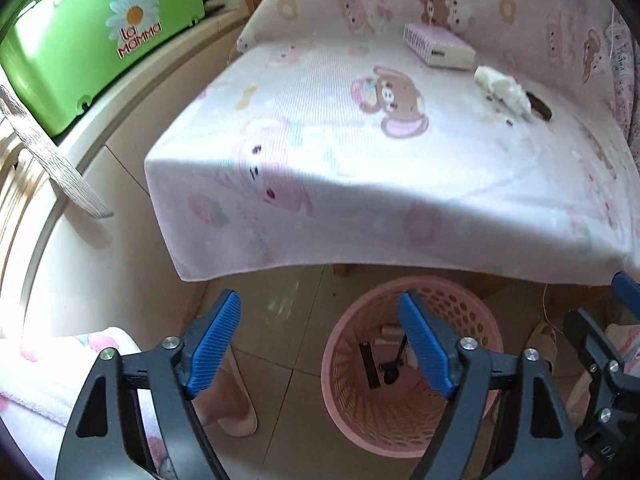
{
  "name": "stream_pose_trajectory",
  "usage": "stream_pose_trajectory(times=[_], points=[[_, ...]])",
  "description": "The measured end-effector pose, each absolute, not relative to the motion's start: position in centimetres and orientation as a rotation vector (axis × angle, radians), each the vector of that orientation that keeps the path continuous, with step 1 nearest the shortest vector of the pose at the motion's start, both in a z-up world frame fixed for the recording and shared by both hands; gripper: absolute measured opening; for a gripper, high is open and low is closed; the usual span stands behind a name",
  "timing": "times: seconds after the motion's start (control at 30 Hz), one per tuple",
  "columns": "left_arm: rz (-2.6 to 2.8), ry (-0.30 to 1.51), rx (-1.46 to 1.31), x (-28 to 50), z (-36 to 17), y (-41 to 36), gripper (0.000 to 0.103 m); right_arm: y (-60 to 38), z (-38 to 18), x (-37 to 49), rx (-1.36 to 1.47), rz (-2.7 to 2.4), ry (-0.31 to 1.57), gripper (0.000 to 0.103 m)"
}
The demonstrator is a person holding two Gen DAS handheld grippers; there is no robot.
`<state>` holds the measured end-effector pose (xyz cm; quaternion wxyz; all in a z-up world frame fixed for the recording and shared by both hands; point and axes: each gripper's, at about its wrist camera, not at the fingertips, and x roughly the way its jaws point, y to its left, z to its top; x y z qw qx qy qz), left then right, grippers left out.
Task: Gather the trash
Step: 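Raise both tools back toward the seat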
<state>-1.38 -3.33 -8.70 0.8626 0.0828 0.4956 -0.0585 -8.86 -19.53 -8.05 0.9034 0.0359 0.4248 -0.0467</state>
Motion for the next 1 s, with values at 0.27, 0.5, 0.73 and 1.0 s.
stream_pose_trajectory(times=[0.27,0.5,0.73,1.0], points=[[-0.125,0.940,0.227,-2.4,-6.4,-4.3,0.081,-21.5,-4.1,-10.1,0.037,-0.180,0.732,0.085],[-0.182,0.869,0.227,-1.7,-2.7,-4.7,0.084,-23.4,-1.1,-9.3,0.039,-0.196,0.678,0.085],[-0.188,0.777,0.198,1.5,2.8,-5.0,0.095,-26.5,3.9,-8.3,-0.025,-0.197,0.579,0.088],[-0.188,0.704,0.202,7.0,6.9,-5.4,0.100,-28.9,4.3,-5.0,-0.037,-0.198,0.611,0.089]])
